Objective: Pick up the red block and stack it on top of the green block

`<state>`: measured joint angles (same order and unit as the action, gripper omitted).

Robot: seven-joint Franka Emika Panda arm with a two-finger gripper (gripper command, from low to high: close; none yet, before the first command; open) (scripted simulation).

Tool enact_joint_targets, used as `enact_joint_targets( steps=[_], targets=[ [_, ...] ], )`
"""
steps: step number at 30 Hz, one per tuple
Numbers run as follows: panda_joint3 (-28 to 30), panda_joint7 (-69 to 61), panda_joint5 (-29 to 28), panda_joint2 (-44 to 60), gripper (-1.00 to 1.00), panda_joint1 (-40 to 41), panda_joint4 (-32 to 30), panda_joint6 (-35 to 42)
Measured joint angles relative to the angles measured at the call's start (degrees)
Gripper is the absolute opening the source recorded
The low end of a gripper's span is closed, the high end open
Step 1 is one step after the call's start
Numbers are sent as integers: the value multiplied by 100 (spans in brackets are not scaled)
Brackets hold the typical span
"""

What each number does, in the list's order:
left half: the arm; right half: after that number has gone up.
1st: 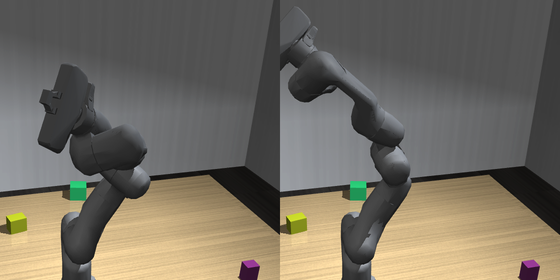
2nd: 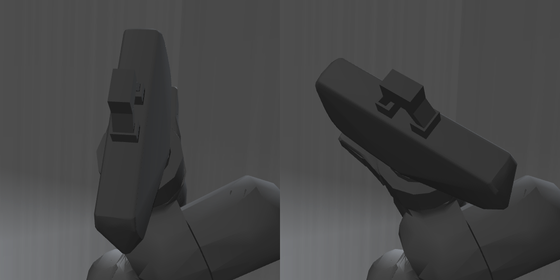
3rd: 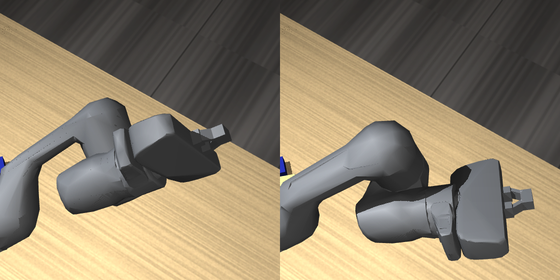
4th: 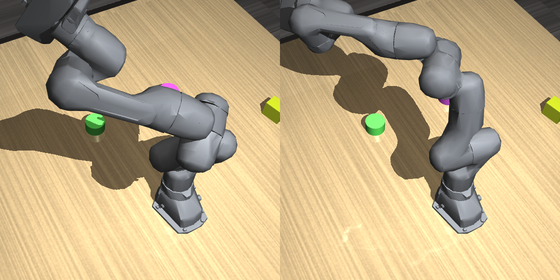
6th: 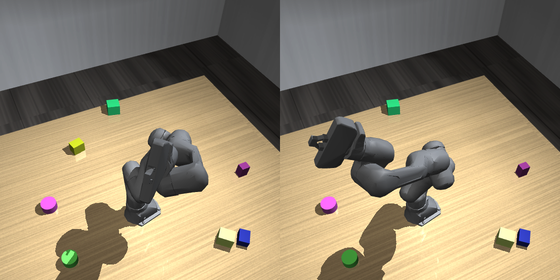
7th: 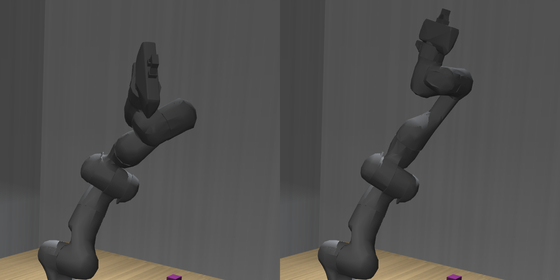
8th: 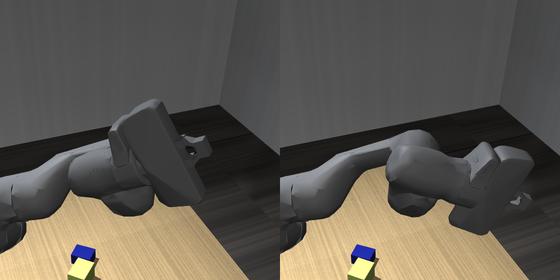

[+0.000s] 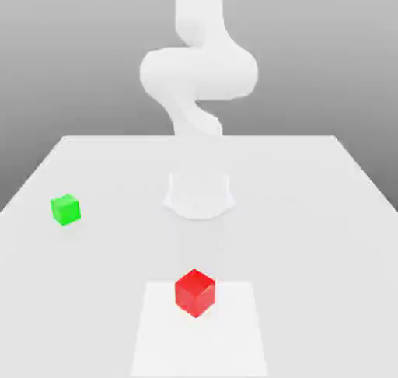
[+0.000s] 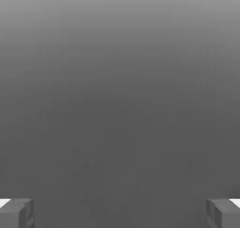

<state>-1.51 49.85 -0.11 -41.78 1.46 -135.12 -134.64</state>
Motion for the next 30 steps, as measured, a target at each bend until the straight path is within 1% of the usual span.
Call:
enact_joint_targets(
  steps=[10,17,19,21,24,25,30],
  targets=[
    [-606,1872,-16,1962,0,635,-1527,-1346],
    [-809,3270,108,3600,0,880,-2701,-2455],
    [-788,3516,26,4078,0,896,-2798,-2824],
    [-716,3718,-190,4504,0,889,-2776,-3175],
    [-384,3997,-557,5129,0,642,-2699,-3700],
    [-263,4054,-638,5311,-100,542,-2676,-3856],
    [-264,4064,-648,5312,-100,543,-2676,-3867]
  ],
)
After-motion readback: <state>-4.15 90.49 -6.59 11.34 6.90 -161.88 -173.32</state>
